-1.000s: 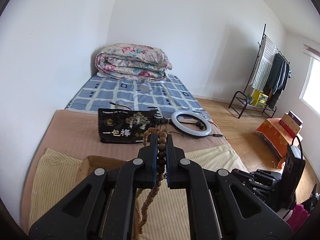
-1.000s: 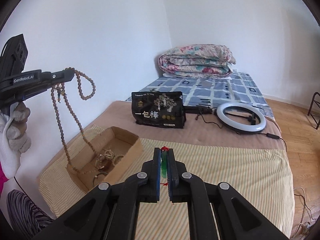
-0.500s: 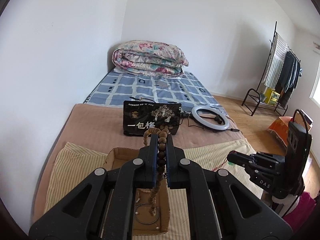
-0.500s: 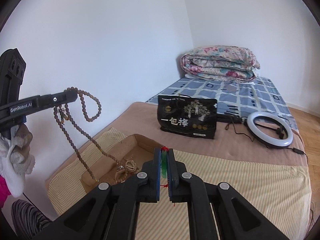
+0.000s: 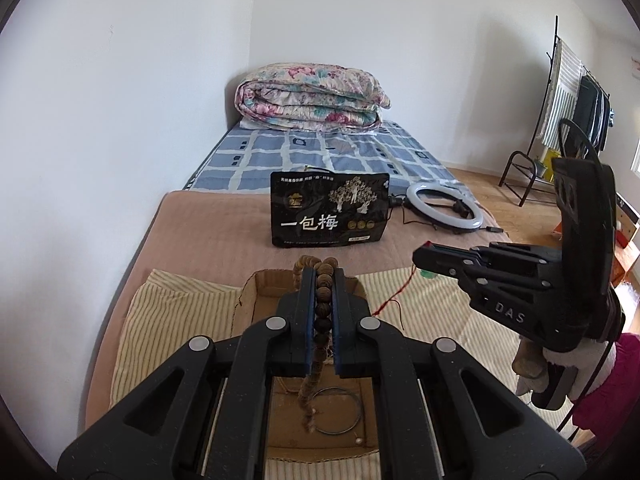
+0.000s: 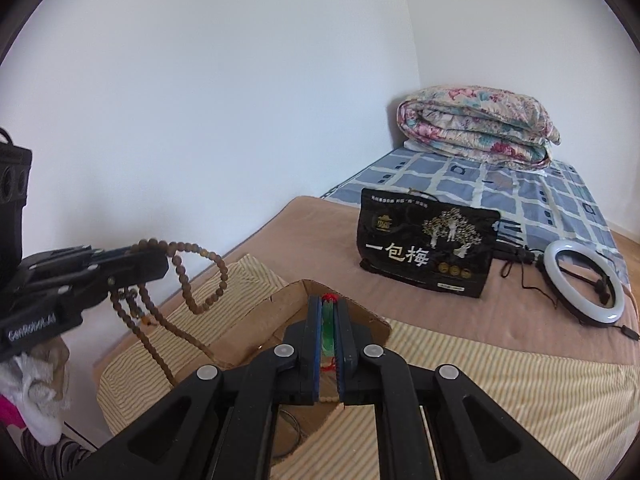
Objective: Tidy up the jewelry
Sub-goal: 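Lift and carry the mala with the left tool and the pendant with the right tool to the box, then open the right gripper releasing the pendant while the left gripper releases the mala into the box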
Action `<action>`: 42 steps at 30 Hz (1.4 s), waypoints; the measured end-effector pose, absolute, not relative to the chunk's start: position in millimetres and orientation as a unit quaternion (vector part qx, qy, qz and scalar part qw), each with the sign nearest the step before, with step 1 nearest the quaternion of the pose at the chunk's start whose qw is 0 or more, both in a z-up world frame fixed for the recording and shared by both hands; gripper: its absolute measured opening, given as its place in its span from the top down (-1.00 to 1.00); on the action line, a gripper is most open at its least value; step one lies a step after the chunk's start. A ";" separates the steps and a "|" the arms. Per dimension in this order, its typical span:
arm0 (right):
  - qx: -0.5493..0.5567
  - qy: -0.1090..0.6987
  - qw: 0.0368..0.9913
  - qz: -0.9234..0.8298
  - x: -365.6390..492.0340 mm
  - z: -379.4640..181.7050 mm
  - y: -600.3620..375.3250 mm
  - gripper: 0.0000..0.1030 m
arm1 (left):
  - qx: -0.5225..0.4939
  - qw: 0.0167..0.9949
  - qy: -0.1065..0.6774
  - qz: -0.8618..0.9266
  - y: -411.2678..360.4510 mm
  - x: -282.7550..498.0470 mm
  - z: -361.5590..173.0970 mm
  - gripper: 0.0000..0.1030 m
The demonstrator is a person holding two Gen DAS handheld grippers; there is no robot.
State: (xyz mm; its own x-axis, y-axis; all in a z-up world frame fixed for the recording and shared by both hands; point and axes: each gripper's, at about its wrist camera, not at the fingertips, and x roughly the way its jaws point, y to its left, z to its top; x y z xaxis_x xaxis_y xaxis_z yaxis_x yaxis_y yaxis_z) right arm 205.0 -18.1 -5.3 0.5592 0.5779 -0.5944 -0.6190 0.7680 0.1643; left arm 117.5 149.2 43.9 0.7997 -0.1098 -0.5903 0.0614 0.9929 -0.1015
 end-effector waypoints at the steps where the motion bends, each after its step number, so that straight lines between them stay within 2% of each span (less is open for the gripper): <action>1: -0.034 0.329 0.881 0.338 207.8 -9.0 -13.2 0.94 | -0.037 0.948 0.314 -0.042 150.6 117.6 40.3 0.92; 25: -0.045 0.389 0.860 0.328 244.7 -72.0 29.9 0.94 | -0.025 0.931 0.362 -0.033 163.7 132.7 -23.9 0.92; 33: -0.043 0.396 0.857 0.327 245.2 -77.0 32.8 0.89 | -0.024 0.929 0.367 -0.035 163.6 131.0 -28.4 0.92; 35: -0.041 0.395 0.857 0.329 245.2 -77.0 33.2 0.57 | -0.021 0.929 0.367 -0.035 163.7 130.4 -28.0 0.91; 39: -0.047 0.387 0.862 0.323 242.3 -73.6 34.9 0.42 | -0.022 0.929 0.368 -0.034 164.0 130.6 -28.3 0.91; 41: -0.047 0.385 0.865 0.319 241.2 -72.0 34.9 0.04 | -0.023 0.927 0.373 -0.036 164.8 131.1 -29.0 0.91; 42: -0.047 0.383 0.867 0.317 240.4 -70.9 34.5 -0.07 | -0.023 0.926 0.374 -0.036 165.1 131.1 -29.2 0.85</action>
